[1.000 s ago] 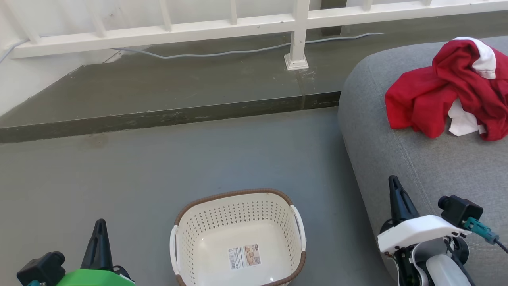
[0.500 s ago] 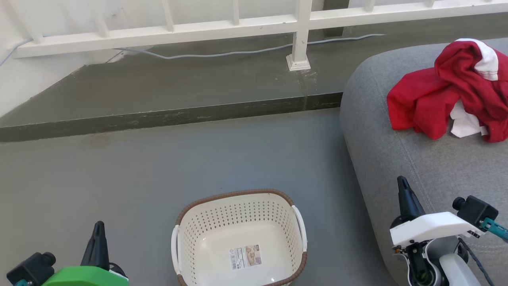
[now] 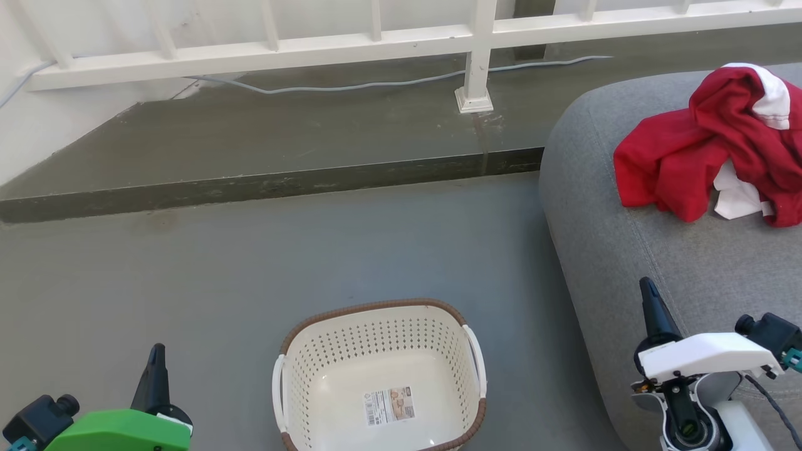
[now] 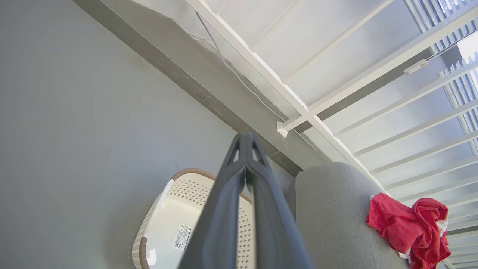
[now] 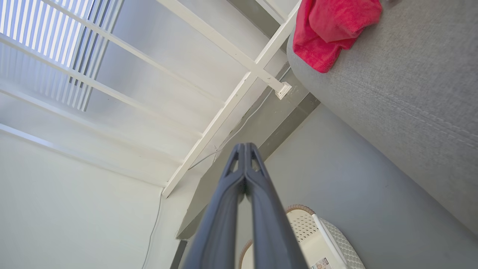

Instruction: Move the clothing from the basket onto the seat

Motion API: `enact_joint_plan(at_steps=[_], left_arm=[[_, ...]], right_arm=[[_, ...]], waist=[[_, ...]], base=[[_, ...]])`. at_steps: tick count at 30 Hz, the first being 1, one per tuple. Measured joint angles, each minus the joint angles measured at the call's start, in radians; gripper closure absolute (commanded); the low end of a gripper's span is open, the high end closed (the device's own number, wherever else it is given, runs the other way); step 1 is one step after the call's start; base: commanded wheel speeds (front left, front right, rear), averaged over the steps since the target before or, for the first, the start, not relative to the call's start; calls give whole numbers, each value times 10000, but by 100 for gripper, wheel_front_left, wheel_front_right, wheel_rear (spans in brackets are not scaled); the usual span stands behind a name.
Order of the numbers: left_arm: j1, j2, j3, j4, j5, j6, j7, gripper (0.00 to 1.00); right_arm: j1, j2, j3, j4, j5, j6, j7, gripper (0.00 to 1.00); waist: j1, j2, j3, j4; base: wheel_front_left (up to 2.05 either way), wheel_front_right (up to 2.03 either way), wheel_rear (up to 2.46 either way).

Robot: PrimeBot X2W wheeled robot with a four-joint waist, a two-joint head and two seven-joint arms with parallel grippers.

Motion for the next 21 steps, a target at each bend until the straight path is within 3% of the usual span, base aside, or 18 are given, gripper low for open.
enact_joint_plan(at_steps=[21], left_arm=[[-506, -178, 326, 518, -2255, -441, 617, 100]], right_arm=[[-226, -56, -548, 88, 2663, 368, 579, 100]], waist=[[0, 0, -42, 90]], base=[[0, 0, 0]])
